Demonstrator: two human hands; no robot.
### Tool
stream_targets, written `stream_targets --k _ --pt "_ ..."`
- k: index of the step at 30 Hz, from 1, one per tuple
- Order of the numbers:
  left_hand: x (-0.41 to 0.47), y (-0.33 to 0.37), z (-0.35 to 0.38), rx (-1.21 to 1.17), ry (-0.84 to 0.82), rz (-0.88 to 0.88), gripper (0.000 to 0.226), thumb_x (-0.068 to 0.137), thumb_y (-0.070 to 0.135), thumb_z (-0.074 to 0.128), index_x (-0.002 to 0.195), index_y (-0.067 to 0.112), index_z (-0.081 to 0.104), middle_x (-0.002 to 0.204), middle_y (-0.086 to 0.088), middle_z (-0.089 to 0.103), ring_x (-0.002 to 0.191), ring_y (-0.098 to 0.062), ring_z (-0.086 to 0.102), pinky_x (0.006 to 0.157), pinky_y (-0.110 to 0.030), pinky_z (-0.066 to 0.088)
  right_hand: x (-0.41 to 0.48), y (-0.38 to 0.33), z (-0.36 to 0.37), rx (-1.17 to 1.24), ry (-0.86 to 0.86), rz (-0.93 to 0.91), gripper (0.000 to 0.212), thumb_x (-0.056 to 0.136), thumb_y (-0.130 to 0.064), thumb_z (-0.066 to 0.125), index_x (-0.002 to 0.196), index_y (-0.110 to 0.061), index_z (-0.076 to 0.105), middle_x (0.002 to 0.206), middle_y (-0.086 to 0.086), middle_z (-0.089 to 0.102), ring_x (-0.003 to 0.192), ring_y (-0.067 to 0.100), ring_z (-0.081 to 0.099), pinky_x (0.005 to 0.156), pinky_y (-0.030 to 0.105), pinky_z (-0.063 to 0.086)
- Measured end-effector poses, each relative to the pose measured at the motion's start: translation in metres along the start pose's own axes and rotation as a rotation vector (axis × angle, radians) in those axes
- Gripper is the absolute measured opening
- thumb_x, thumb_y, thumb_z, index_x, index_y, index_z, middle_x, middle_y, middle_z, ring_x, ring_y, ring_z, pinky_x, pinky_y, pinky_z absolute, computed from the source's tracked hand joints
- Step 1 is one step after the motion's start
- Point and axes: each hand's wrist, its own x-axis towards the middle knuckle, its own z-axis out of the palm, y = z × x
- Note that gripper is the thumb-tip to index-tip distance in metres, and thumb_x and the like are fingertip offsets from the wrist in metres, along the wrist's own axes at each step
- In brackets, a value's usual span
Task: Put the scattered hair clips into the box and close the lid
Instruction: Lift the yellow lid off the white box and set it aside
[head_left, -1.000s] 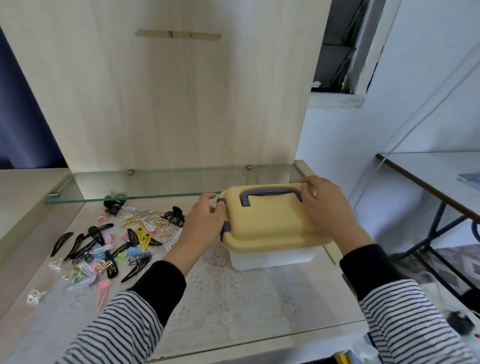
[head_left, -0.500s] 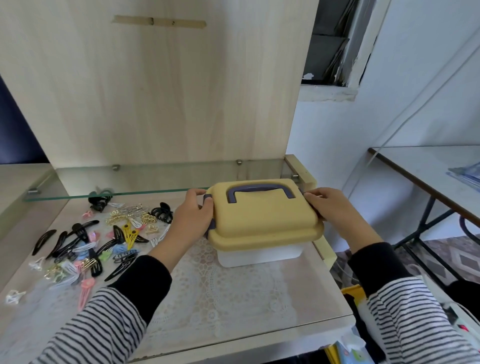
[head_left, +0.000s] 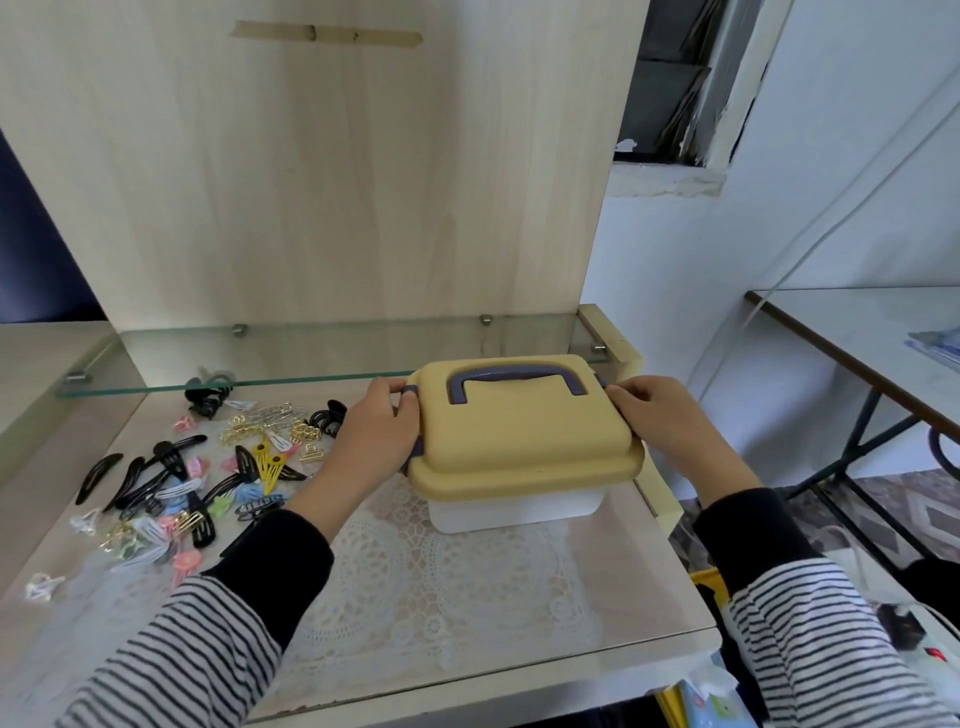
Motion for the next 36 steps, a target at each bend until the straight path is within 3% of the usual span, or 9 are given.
stream_targets --k 3,8,11,20,27,33,36 --pt "0.001 0.001 0.002 0.081 0.016 0.032 0.031 0.102 0.032 0.035 0.126 0.016 0.048 0.092 -0.001 0.063 0.079 -0.013 0.060 0.073 -0.033 0.050 0.001 -0.001 0.001 -0.053 0.015 -0.022 0.027 0.094 -0.028 0.051 0.097 -0.012 0.073 0.089 0.004 0.069 0.090 0.022 0.062 0.074 0.031 0.047" --pt "0.001 0.005 0.005 0.190 0.037 0.048 0.035 0.103 0.027 0.031 0.128 0.010 0.047 0.108 -0.014 0.062 0.098 -0.030 0.058 0.082 -0.038 0.046 0.001 -0.004 0.001 -0.130 0.026 -0.027 0.029 0.095 -0.025 0.050 0.089 -0.009 0.073 0.080 0.009 0.068 0.082 0.025 0.060 0.059 0.026 0.042" --pt "0.003 0.006 0.005 0.243 0.042 0.059 0.034 0.103 0.024 0.030 0.128 0.007 0.047 0.111 -0.018 0.062 0.101 -0.033 0.057 0.079 -0.035 0.042 0.002 -0.006 0.001 -0.155 0.036 -0.018 0.033 0.094 -0.022 0.050 0.080 -0.001 0.071 0.063 0.009 0.057 0.067 0.023 0.050 0.052 0.025 0.035" --pt "0.004 0.006 0.004 0.346 0.025 0.080 0.036 0.104 0.024 0.027 0.127 0.004 0.046 0.111 -0.020 0.062 0.094 -0.031 0.056 0.075 -0.033 0.041 0.001 -0.009 0.000 -0.167 0.044 0.005 0.036 0.094 -0.023 0.051 0.079 0.002 0.071 0.061 0.010 0.052 0.059 0.019 0.044 0.050 0.024 0.033" --pt "0.005 0.009 0.003 0.393 0.002 0.062 0.035 0.104 0.022 0.026 0.126 0.004 0.046 0.111 -0.021 0.061 0.085 -0.027 0.049 0.072 -0.033 0.039 0.002 -0.014 0.000 -0.251 0.046 0.017 0.048 0.096 -0.019 0.050 0.049 -0.015 0.046 0.049 0.002 0.040 0.050 0.014 0.037 0.047 0.021 0.025" --pt "0.006 0.011 0.003 0.402 -0.014 0.049 0.033 0.103 0.019 0.027 0.125 0.003 0.046 0.113 -0.024 0.060 0.098 -0.035 0.057 0.073 -0.033 0.039 0.006 -0.013 0.001 -0.276 0.041 0.023 0.045 0.096 -0.019 0.049 0.052 -0.013 0.050 0.051 0.003 0.041 0.051 0.014 0.039 0.048 0.021 0.027" --pt "0.006 0.011 0.002 0.391 -0.019 0.045 0.033 0.103 0.020 0.026 0.124 0.004 0.046 0.113 -0.023 0.060 0.091 -0.032 0.054 0.073 -0.033 0.039 0.009 -0.012 0.001 -0.266 0.035 0.041 0.044 0.096 -0.019 0.049 0.053 -0.012 0.049 0.052 0.004 0.042 0.052 0.015 0.039 0.048 0.021 0.028"
